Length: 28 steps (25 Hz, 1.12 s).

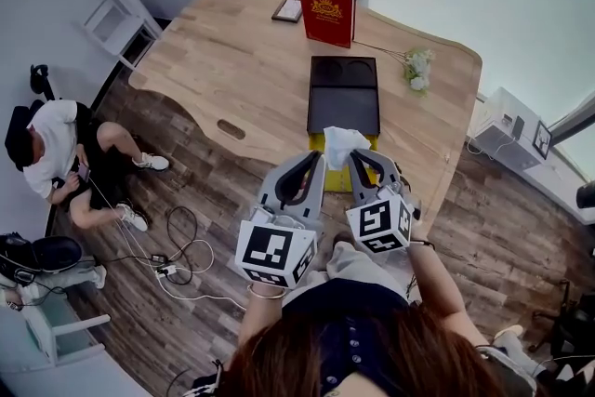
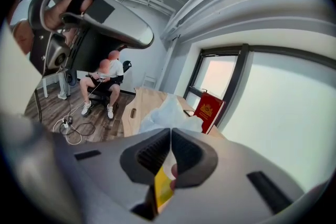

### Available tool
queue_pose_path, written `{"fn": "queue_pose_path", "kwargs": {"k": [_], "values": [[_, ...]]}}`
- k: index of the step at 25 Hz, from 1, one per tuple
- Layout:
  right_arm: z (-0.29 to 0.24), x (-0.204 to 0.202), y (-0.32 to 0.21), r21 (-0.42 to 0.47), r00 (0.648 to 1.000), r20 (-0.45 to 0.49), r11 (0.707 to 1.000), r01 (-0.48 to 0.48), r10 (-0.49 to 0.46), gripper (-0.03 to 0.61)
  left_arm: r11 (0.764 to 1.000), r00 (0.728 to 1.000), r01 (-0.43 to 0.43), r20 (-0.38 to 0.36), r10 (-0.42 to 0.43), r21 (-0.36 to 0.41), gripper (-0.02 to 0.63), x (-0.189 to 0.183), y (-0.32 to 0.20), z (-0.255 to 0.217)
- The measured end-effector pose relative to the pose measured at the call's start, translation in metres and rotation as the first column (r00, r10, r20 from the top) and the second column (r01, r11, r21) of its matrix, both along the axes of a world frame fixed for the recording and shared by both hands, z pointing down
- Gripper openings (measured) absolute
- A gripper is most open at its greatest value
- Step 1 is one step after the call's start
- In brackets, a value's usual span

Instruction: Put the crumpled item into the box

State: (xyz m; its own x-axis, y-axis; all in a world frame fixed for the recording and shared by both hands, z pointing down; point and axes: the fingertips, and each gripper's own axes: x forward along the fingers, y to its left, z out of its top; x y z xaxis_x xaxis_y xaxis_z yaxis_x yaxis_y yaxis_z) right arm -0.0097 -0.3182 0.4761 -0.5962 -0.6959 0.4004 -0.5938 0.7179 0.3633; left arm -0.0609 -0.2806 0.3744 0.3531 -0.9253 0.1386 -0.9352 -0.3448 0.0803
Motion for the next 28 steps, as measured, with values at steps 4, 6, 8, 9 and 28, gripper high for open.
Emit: {"fn": "queue_pose_path", "kwargs": {"k": [4, 6, 8, 9, 28], "values": [[0.015, -0.005, -0.006, -0.027, 0.999, -0.029, 0.999, 0.017, -0.018, 0.029, 1.0, 1.0, 0.01, -0.005, -0.01, -0.01, 0.032, -0.005, -0.004, 0.002], [0.023, -0.007, -0.008, -0.04, 0.999, -0.042, 0.999, 0.023, -0.025, 0.029, 1.0, 1.0, 0.015, -0.006, -0.015, -0.014, 0.032, -0.007, -0.006, 0.003], [0.031, -0.009, -0.011, -0.048, 0.998, -0.058, 0.998, 0.031, -0.034, 0.028, 1.0, 1.0, 0.02, -0.006, -0.02, -0.017, 0.032, -0.009, -0.008, 0.004], [0.035, -0.01, -0.011, -0.052, 0.997, -0.067, 0.998, 0.036, -0.039, 0.029, 1.0, 1.0, 0.022, -0.006, -0.022, -0.02, 0.032, -0.01, -0.008, 0.005], [0.112, -0.018, -0.023, -0.154, 0.971, -0.212, 0.985, 0.08, -0.112, 0.029, 0.995, 0.998, 0.069, -0.008, -0.069, -0.066, 0.032, -0.03, -0.01, 0.021]]}}
